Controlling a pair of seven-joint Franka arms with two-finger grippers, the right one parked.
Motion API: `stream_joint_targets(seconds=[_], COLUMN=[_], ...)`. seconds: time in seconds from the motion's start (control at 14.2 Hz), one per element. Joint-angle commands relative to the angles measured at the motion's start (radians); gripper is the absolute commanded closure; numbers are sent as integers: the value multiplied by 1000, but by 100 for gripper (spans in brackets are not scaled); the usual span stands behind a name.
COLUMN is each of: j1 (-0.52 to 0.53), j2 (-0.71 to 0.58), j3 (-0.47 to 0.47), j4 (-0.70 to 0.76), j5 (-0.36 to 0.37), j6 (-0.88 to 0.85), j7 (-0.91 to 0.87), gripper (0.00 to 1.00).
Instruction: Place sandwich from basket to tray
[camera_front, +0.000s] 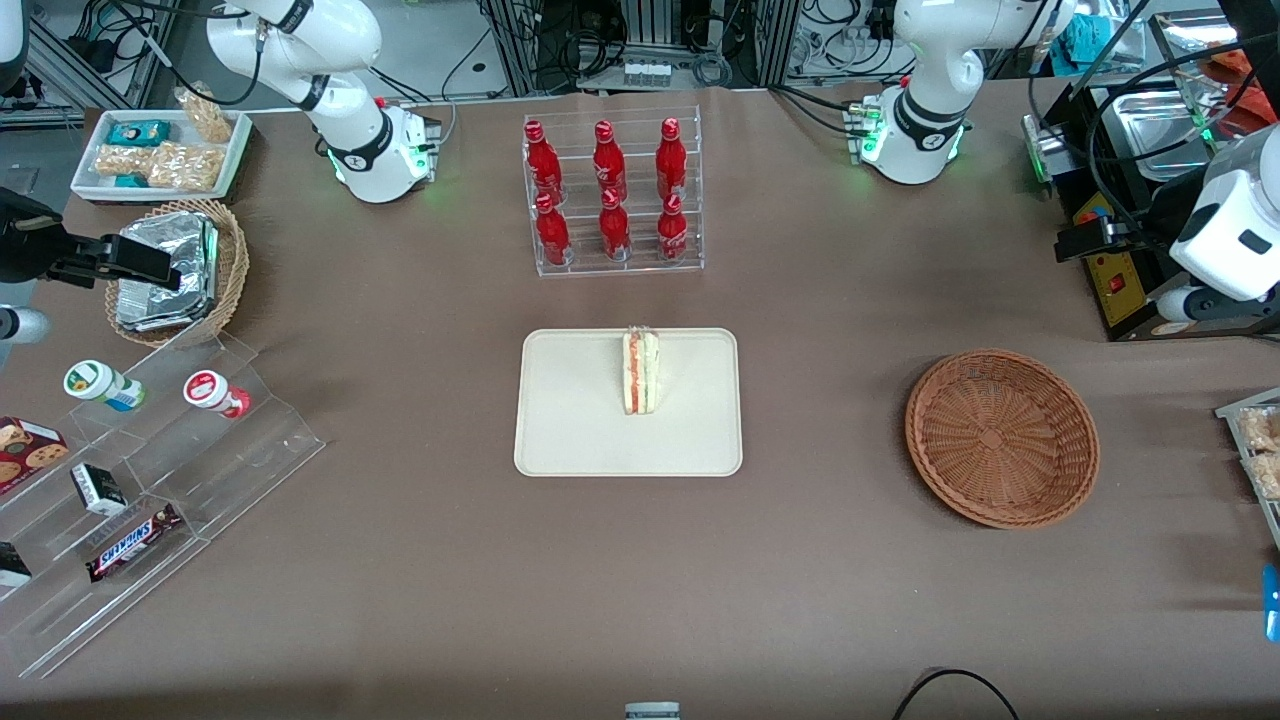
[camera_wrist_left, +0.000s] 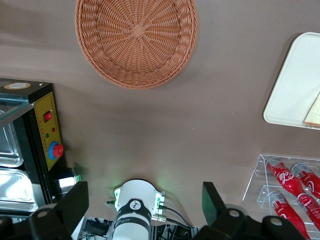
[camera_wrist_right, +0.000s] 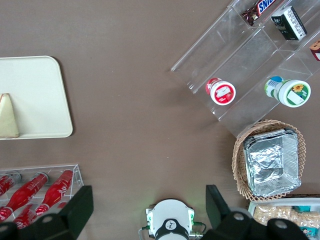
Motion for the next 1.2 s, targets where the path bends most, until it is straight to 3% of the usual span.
stream_joint_targets(seconds=[0.0, 0.63, 1.12], j1=[4, 4, 0], j2=[4, -36, -8], j3=[2, 3, 2], j4=[7, -77, -54], j5=[-6, 17, 17], j6=[1, 159, 155], j7=[2, -3, -1], gripper=[0, 0, 0])
